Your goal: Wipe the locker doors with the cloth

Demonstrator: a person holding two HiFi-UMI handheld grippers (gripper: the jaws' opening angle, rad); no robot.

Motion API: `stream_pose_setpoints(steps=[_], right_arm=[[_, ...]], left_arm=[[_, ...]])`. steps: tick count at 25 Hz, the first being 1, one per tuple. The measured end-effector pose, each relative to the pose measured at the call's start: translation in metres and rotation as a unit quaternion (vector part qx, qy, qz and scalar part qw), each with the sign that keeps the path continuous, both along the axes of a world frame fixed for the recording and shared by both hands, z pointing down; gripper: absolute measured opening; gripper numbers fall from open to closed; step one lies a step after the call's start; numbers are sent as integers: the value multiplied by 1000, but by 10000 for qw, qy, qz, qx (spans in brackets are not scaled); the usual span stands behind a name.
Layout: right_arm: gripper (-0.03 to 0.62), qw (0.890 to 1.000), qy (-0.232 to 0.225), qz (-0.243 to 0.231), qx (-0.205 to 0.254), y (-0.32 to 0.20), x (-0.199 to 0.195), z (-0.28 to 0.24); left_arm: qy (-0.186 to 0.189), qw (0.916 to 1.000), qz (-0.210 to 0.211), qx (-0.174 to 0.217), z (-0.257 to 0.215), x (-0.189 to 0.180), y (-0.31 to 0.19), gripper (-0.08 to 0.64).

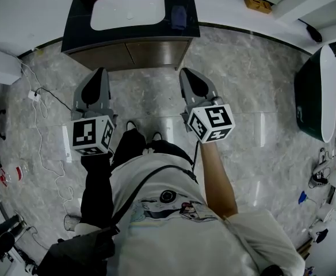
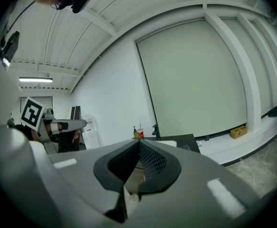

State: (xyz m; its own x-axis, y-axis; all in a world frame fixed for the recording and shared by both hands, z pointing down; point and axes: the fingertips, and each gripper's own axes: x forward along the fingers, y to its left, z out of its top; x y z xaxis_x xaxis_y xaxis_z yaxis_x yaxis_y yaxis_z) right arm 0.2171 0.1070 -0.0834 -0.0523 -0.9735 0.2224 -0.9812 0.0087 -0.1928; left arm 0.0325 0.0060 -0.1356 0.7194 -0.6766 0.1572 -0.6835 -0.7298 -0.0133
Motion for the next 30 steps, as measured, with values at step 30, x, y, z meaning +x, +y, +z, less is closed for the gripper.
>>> stream_pose_setpoints(steps=[30], right_arm=[[91,9885,383,600,-1332,-259,102,112]], left_arm=[[-160,9971,597,-438,51,69,-278,0]])
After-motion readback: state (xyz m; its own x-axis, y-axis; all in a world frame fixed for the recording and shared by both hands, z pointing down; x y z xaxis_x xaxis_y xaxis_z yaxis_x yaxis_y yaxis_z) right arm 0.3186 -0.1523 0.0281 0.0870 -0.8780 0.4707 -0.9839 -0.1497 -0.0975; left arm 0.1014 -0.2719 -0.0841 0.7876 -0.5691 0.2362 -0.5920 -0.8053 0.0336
